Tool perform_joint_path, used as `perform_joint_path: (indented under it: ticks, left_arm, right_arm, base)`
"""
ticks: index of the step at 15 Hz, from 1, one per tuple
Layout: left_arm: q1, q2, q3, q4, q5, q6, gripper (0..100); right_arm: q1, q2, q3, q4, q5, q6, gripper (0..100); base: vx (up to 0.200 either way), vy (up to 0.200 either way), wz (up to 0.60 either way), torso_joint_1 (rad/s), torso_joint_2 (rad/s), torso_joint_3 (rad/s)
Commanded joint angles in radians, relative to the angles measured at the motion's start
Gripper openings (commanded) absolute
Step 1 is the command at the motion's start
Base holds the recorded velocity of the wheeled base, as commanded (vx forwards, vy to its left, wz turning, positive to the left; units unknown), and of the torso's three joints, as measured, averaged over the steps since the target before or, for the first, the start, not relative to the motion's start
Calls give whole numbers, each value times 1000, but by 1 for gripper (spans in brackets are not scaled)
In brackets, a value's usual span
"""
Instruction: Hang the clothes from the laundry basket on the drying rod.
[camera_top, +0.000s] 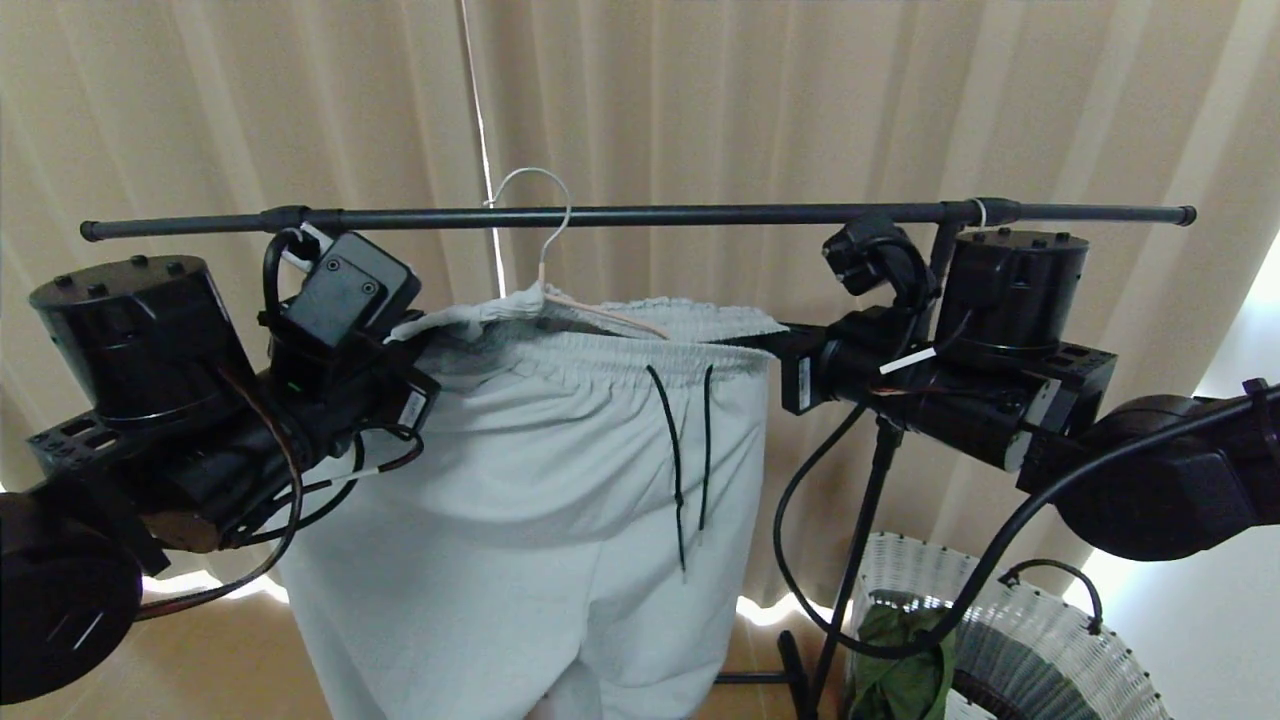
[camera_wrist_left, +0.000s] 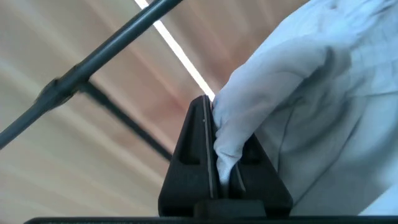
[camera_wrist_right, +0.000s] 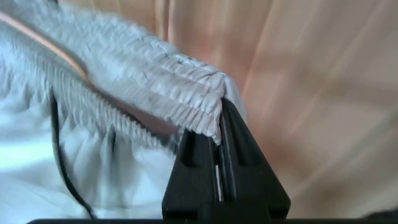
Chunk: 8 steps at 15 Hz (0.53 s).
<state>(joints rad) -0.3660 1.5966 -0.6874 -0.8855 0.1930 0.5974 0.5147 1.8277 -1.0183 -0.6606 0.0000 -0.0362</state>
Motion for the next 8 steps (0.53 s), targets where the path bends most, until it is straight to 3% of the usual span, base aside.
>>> perform_joint_path:
  ticks: [1,8]
  left_arm:
    - [28,2,-7,0,19,-1,0]
    - [24,25,-50,-27,43,-33,0]
  right_arm:
    - [-27,-30,18,1,-2,-4,0]
    - [24,-38,92,-14,6,-4,0]
  base:
    - [0,0,0,0,0,0]
    - [0,0,0,0,0,0]
